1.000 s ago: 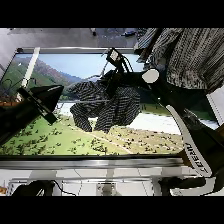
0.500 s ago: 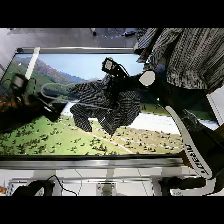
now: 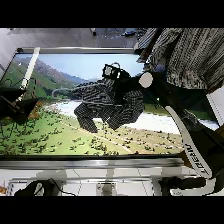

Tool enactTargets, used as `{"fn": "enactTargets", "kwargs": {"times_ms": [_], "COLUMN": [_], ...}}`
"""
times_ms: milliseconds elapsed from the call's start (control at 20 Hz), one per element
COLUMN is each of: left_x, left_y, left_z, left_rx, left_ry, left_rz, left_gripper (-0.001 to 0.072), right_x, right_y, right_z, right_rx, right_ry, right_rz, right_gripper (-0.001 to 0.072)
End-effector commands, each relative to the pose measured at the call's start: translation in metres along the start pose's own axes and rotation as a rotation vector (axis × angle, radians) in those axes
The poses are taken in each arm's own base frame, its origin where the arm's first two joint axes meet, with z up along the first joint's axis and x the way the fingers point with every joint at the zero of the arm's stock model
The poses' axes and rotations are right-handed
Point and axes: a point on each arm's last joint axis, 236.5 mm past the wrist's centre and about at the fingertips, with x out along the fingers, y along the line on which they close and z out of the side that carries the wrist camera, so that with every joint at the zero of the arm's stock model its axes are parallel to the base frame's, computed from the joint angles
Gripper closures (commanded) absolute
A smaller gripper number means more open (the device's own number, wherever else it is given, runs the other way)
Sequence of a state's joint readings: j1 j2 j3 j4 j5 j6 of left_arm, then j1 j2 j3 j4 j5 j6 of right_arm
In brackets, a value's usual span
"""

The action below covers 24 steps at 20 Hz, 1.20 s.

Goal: Fold the clothes and pants, and hang the long-sleeved shirts on hangers.

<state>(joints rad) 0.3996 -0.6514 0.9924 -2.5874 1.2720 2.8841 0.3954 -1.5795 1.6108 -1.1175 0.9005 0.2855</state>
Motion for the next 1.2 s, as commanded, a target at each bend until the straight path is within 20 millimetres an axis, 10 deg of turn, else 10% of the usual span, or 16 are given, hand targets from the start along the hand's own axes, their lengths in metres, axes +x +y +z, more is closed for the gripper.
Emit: {"fn": "enactTargets", "kwargs": {"times_ms": [0, 500, 750, 800, 900, 1050, 1150], "left_x": [0.009, 0.117, 0.154, 0.159, 0.163, 0.163, 0.164], "left_y": [-0.034, -0.066, -0.05, -0.043, -0.031, -0.025, -0.019], "left_z": [0.009, -0.039, -0.057, -0.054, -0.048, -0.051, -0.059], "left_rx": [0.068, 0.379, 0.388, 0.385, 0.389, 0.378, 0.33], "left_ry": [-0.045, 0.2, 0.234, 0.222, 0.203, 0.21, 0.228], "left_rz": [-0.197, -0.308, -0.255, -0.223, -0.168, -0.155, -0.143], "left_gripper": [0.021, 0.0134, 0.0142, 0.0217, 0.0618, 0.0651, 0.0652], "right_x": [0.002, 0.011, 0.013, 0.013, 0.013, 0.013, 0.006], "right_y": [0.004, 0.043, 0.052, 0.053, 0.053, 0.052, 0.048], "right_z": [-0.003, 0.022, 0.032, 0.032, 0.032, 0.035, 0.035], "right_rx": [-0.042, -0.116, -0.125, -0.126, -0.125, -0.081, 0.001], "right_ry": [0.034, 0.033, 0.015, 0.015, 0.015, 0.008, 0.01], "right_rz": [0.006, 0.095, 0.11, 0.111, 0.111, 0.109, 0.097], "right_gripper": [0.0684, 0.0684, 0.0684, 0.0684, 0.0684, 0.0641, 0.0417]}}
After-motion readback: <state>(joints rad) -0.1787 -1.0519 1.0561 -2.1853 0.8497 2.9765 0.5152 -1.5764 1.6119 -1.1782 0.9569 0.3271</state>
